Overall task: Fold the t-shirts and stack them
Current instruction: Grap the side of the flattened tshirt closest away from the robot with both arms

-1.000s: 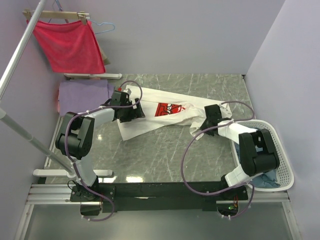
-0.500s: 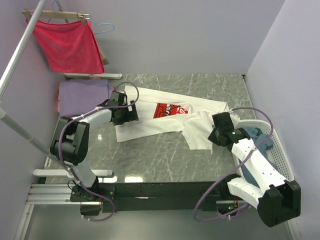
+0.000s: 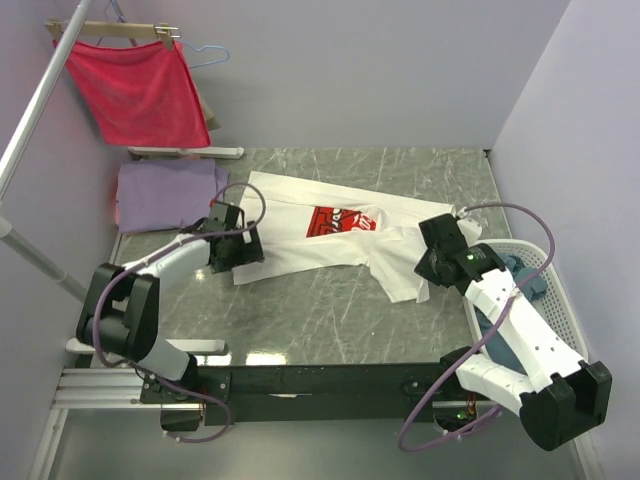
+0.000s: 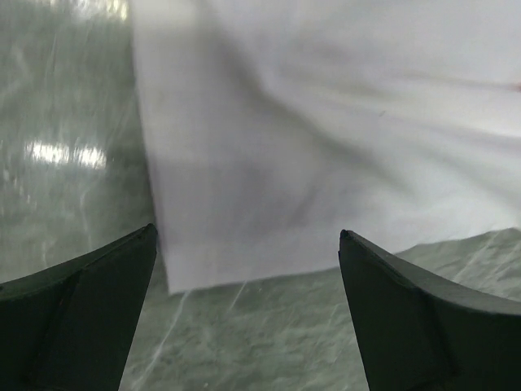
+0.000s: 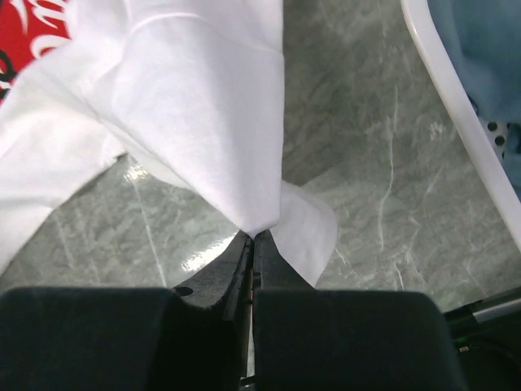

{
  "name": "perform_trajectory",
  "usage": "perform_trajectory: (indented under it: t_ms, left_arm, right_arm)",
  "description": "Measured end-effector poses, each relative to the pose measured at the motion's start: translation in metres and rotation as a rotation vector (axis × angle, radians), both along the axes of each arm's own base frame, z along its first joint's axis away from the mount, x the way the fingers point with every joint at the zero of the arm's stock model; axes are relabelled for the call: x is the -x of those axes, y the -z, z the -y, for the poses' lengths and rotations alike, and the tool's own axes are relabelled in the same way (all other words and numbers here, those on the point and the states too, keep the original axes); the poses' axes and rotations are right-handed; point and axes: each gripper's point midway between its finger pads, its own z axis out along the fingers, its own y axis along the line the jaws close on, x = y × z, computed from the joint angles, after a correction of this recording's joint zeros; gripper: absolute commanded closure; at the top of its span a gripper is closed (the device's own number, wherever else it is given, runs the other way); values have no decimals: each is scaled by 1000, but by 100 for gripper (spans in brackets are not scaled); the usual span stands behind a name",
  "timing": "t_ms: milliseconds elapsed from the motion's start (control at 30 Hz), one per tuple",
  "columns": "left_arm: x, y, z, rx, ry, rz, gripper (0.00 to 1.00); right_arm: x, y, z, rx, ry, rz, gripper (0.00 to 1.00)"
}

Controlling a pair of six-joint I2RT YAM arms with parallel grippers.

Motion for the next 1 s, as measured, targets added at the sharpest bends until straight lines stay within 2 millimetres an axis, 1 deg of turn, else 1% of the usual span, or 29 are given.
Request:
perform_trajectory:
  t_ms: [67, 133, 233, 267, 300, 333, 400, 433, 500, 533, 567, 600, 733, 833, 867, 933, 1000]
  left_arm:
    - [16, 6, -5, 1, -25, -19, 1]
    - [29, 10, -11, -1, -54, -33, 1]
    - [37, 12, -15, 4, -89, -31, 0]
    - [38, 13, -15, 7, -94, -30, 2]
    - [39, 14, -15, 11, -100, -31, 6]
    - [40, 17, -15, 16, -108, -33, 18]
    - [40, 18, -14, 28, -116, -25, 37]
    - [38, 18, -12, 41, -120, -15, 54]
    - [37, 21, -10, 56, -121, -5, 70]
    - [38, 24, -10, 62, -125, -6, 87]
    - [38, 25, -9, 68, -130, -3, 96]
    - [38, 26, -9, 77, -136, -1, 99]
    - [36, 27, -7, 90, -138, 2, 99]
    - [42, 22, -9, 71, -138, -28, 99]
    - [45, 16, -11, 62, -139, -36, 99]
    - [44, -2, -14, 48, -138, -26, 99]
    - [37, -37, -15, 43, -133, 22, 99]
  right_arm:
    - [-5, -6, -1, 3, -6, 15, 100]
    - [-8, -7, -1, 9, -18, 17, 100]
    - [-8, -5, -1, 21, -33, 8, 100]
    - [-8, -5, -1, 23, -37, 4, 100]
    - [-8, -4, -1, 25, -41, 0, 100]
    - [-8, -3, -2, 27, -46, -5, 100]
    - [-8, -1, -2, 29, -55, -13, 100]
    - [-7, -1, -2, 30, -59, -14, 100]
    - [-7, -2, -3, 30, -67, -19, 100]
    - [-6, -2, -3, 31, -71, -21, 100]
    - [-6, -4, -3, 31, -76, -22, 100]
    - [-6, -6, -4, 30, -81, -21, 100]
    - [-8, -20, -4, 41, -114, -17, 100]
    - [-8, -30, -4, 74, -158, -56, 100]
    - [-8, -32, -3, 88, -172, -75, 100]
    - [-6, -35, -2, 122, -207, -124, 100]
    - [-1, -35, 1, 152, -241, -177, 100]
